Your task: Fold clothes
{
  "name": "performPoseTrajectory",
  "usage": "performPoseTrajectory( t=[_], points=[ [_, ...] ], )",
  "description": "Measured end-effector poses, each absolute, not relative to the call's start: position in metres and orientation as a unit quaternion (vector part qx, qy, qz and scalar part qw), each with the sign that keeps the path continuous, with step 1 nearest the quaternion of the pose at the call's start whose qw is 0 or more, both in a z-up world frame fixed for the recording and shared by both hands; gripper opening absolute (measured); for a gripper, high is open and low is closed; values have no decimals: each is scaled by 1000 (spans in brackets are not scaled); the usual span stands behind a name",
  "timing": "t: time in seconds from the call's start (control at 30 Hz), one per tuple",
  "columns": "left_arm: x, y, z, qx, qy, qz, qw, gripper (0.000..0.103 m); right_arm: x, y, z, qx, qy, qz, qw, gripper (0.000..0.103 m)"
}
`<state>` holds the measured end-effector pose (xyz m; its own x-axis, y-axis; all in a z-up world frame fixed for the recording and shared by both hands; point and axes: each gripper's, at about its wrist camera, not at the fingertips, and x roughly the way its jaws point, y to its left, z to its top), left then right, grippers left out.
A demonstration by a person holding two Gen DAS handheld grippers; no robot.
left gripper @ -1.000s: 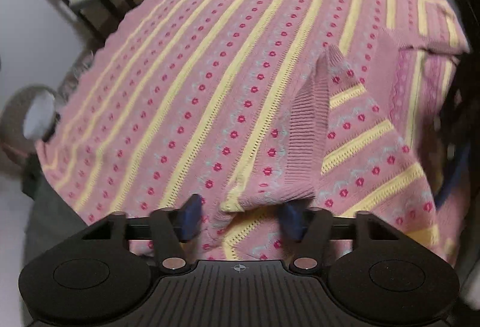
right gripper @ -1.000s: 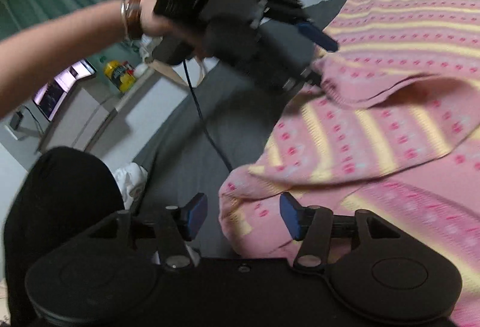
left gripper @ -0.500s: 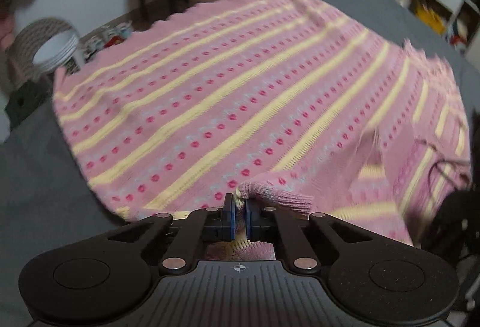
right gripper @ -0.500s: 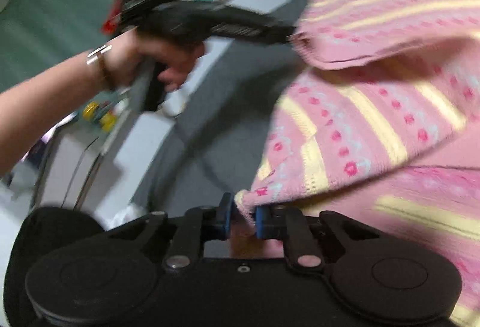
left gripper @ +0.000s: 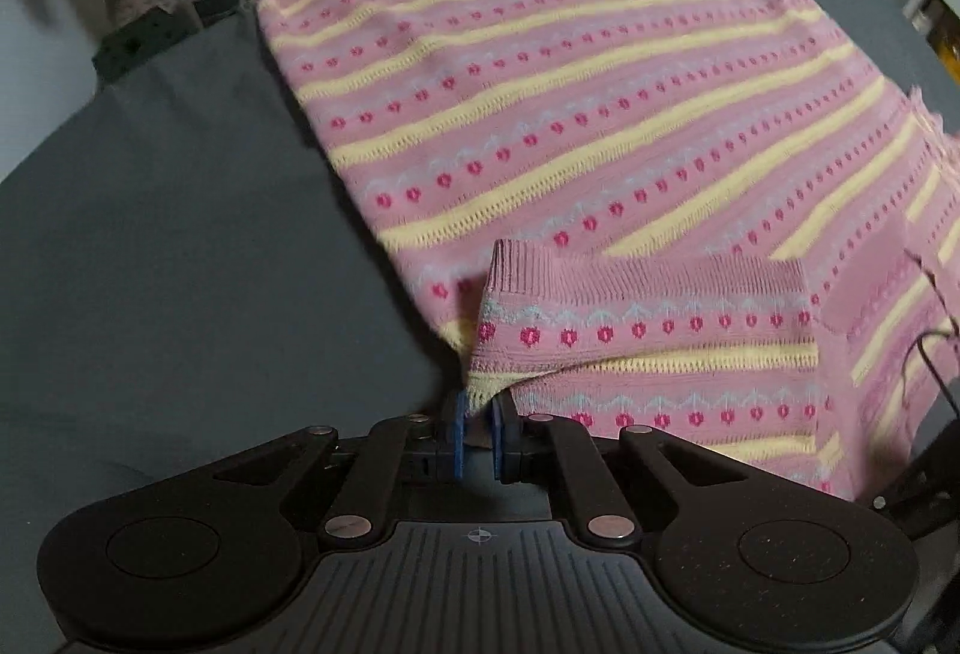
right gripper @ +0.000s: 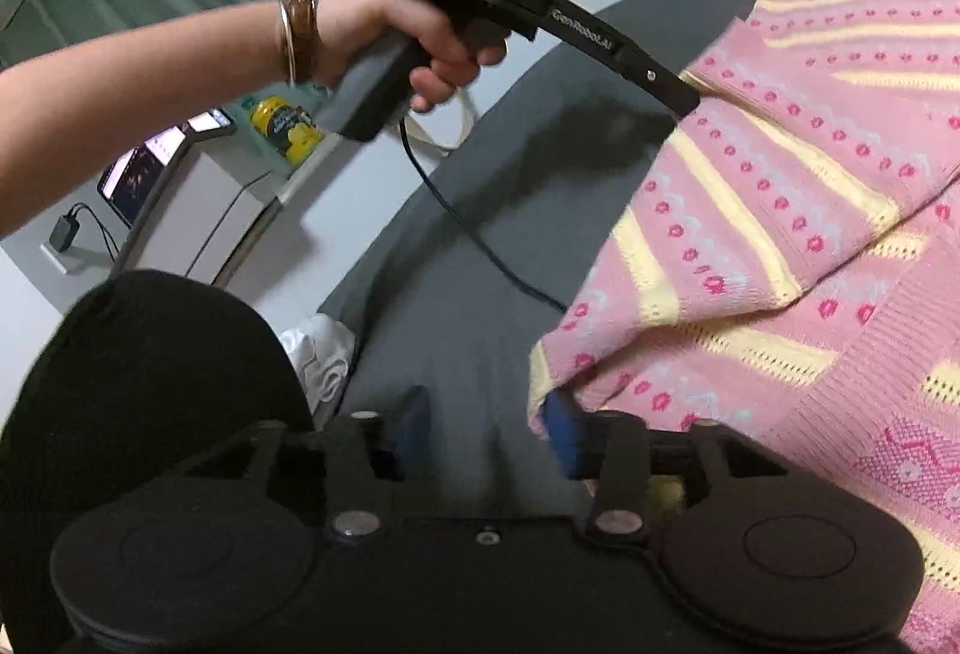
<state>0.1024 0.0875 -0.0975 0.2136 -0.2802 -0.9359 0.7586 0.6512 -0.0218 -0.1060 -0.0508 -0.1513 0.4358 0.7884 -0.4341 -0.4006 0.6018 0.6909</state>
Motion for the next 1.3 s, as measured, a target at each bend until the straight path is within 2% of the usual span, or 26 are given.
performPoseTrajectory(
  t=[0.07,0.23,0.33,0.5,0.6,0.73,0.83,0.93,1.03,1.07,1.1,1.13,1.17,1.2,1.3],
  points=[
    [103,88,-93,220,524,-342,748,10,-105,-51,-153,258,389,350,812,48],
    [101,85,-82,218,509,-357,752,11,-100,-51,-168,272,400,347,803,47],
    [100,90,-73,214,499,-356,761,11,-97,-45,-171,271,401,361,797,41],
    [103,109,-58,209,490,-318,784,11,-94,-42,-178,280,415,380,778,40],
    [99,124,-48,165,490,-307,799,11,-95,-46,-174,276,412,382,780,40],
    [71,131,-46,110,516,-358,770,11,-93,-53,-162,263,422,358,791,40],
    [31,124,-53,174,516,-405,735,12,-92,-63,-155,241,440,335,798,40],
    [-1,116,-61,229,521,-433,699,12,-92,-94,-149,266,428,293,813,43],
    [-17,103,-61,227,539,-440,681,14,-86,-137,-149,341,401,235,817,47],
    [-21,98,-61,224,544,-442,677,20,-82,-151,-151,363,399,214,814,47],
    [-26,92,-62,233,544,-443,673,45,-79,-162,-153,376,399,196,813,47],
    [-33,85,-63,253,540,-442,670,76,-77,-172,-153,385,394,182,814,47],
    [-39,79,-64,276,534,-442,666,84,-76,-180,-154,391,389,168,817,48],
    [-45,74,-67,300,526,-443,661,86,-75,-186,-155,396,385,153,819,48],
    [-61,60,-75,370,509,-435,644,86,-75,-202,-157,409,378,130,820,52]
  ],
)
